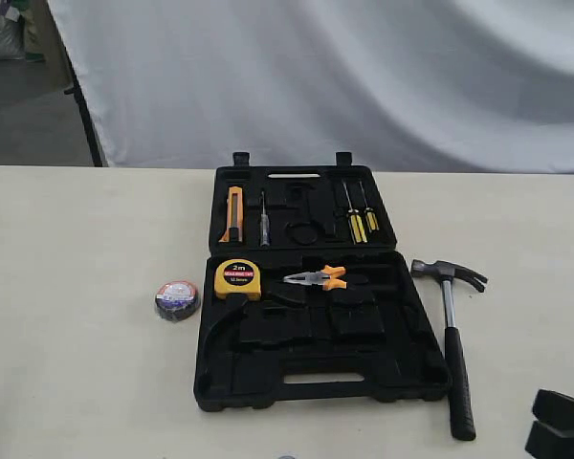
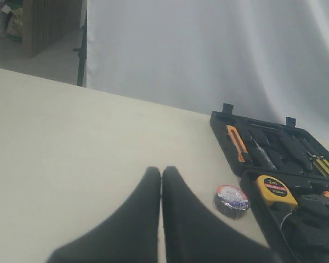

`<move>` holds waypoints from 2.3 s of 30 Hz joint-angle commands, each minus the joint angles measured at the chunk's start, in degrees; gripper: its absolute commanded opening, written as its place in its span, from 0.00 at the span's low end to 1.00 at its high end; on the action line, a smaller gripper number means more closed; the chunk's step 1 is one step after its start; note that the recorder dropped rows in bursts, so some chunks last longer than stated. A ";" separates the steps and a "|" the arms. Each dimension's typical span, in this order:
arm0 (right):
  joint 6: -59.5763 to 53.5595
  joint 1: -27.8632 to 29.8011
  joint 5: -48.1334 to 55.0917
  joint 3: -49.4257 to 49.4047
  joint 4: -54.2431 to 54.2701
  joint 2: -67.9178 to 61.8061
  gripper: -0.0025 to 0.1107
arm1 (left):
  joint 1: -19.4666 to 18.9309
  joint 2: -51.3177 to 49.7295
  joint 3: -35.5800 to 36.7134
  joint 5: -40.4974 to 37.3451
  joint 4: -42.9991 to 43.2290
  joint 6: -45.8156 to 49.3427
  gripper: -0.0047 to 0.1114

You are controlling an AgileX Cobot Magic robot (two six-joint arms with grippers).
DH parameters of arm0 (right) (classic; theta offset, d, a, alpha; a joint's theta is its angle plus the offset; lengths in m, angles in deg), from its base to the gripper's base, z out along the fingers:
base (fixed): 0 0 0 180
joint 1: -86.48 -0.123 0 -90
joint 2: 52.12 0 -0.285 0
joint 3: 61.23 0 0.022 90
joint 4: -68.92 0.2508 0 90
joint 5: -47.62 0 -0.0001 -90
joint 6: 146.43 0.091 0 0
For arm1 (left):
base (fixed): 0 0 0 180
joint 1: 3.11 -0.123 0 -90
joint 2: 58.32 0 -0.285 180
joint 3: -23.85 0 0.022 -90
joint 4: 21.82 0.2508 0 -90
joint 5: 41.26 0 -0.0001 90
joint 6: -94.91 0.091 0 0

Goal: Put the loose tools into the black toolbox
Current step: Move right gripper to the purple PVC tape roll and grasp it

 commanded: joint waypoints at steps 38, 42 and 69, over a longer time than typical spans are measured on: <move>-30.72 -24.22 53.42 116.95 -0.01 -95.82 0.62 | -1.45 0.18 -0.15 0.41 0.25 -0.27 0.05; -34.34 -25.29 52.18 121.25 -0.01 -100.74 0.62 | -1.45 0.18 -0.15 0.41 0.25 -0.27 0.05; -31.89 -26.38 61.47 131.26 0.02 -104.75 0.04 | -1.45 0.18 -0.15 0.41 0.25 -0.27 0.05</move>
